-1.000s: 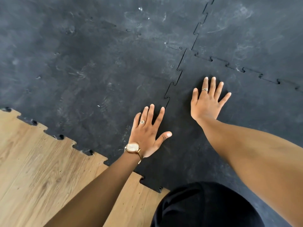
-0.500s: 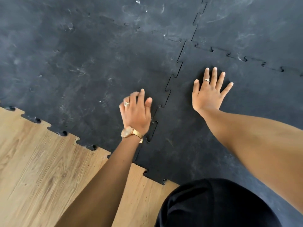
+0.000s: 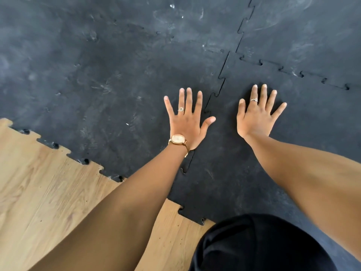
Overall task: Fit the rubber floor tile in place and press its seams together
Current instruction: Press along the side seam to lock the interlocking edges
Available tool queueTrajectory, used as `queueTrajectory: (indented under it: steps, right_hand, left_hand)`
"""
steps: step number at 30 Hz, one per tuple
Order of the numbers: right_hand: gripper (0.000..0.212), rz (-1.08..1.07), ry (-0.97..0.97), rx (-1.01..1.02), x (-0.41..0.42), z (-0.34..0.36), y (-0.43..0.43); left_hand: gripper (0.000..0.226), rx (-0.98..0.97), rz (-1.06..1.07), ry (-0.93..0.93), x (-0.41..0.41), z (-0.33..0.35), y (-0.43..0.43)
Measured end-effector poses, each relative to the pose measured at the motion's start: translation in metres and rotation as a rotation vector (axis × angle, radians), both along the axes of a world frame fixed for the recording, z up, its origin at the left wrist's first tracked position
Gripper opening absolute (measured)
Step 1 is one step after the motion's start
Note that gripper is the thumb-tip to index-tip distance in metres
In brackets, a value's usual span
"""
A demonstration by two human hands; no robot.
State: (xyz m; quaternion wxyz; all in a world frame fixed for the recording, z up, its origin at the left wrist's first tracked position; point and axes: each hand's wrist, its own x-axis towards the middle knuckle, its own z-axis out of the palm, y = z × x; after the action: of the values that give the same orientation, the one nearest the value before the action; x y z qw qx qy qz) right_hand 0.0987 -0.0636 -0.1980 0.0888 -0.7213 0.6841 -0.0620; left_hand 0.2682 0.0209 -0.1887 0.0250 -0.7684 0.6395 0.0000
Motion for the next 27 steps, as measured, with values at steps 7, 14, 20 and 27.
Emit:
queueTrajectory:
  steps: [7,14,20,27]
  right_hand:
    - [0.059,-0.002,0.016,0.003,0.0,0.0,0.0]
    - [0.059,-0.005,0.024,0.001,0.0,-0.001,0.001]
    - [0.059,-0.01,0.033,0.007,0.001,0.0,0.001]
    - [0.058,-0.026,-0.004,0.022,0.002,0.006,0.011]
  left_hand:
    - [0.049,-0.094,0.035,0.61,0.006,0.008,-0.004]
    - [0.033,-0.166,0.111,0.99,0.038,0.019,0.046]
    - [0.061,-0.066,-0.012,0.292,0.005,-0.007,0.097]
    - [0.066,0.001,0.076,0.214,-0.041,-0.002,0.089]
